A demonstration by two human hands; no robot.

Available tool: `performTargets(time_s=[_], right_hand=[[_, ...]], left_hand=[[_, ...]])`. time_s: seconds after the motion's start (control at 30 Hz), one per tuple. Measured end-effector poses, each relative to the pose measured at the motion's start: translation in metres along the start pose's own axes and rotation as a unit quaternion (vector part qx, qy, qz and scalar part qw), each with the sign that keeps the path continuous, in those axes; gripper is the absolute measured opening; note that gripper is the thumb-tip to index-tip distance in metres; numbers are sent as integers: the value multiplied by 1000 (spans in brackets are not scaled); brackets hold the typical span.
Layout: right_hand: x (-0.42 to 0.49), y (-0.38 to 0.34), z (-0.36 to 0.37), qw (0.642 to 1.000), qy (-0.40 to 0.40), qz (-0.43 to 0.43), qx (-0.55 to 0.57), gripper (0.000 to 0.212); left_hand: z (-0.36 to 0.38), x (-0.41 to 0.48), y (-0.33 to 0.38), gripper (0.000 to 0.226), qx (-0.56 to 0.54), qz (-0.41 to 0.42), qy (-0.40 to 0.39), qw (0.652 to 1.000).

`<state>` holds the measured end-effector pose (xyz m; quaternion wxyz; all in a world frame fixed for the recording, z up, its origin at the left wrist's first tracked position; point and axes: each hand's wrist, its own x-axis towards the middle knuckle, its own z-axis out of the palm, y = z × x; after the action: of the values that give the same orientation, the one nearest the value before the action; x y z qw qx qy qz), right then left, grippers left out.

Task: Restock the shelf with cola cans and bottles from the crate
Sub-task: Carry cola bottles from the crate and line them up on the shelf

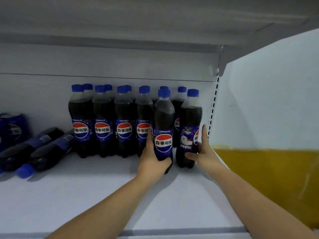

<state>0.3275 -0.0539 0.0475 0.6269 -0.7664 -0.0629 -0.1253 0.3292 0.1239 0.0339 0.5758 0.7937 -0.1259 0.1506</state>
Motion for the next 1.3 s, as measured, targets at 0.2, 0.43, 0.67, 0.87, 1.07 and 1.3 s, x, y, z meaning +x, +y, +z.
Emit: performTargets(time_s=[0.2,0.43,0.67,0.87,1.07,1.3], right_hand=[[-6,-6,12,997,53,-22,-56,101],[18,-9,14,982,61,-30,-178,81],[6,-7,0,980,-1,-37,-194,103],[19,-3,8,966,30,-57,-252,110],[37,12,20,966,73,-56,-242,116],[42,20,24,962,99,-73,-245,114]], left_hand=[[6,2,8,100,45,6,6,999],[11,28,20,93,232,-95,2,968],[22,21,15,75,330,-95,22,939],[29,23,16,70,324,-77,51,941],[33,30,16,68,318,-82,60,942],[36,31,12,70,354,-88,54,930]])
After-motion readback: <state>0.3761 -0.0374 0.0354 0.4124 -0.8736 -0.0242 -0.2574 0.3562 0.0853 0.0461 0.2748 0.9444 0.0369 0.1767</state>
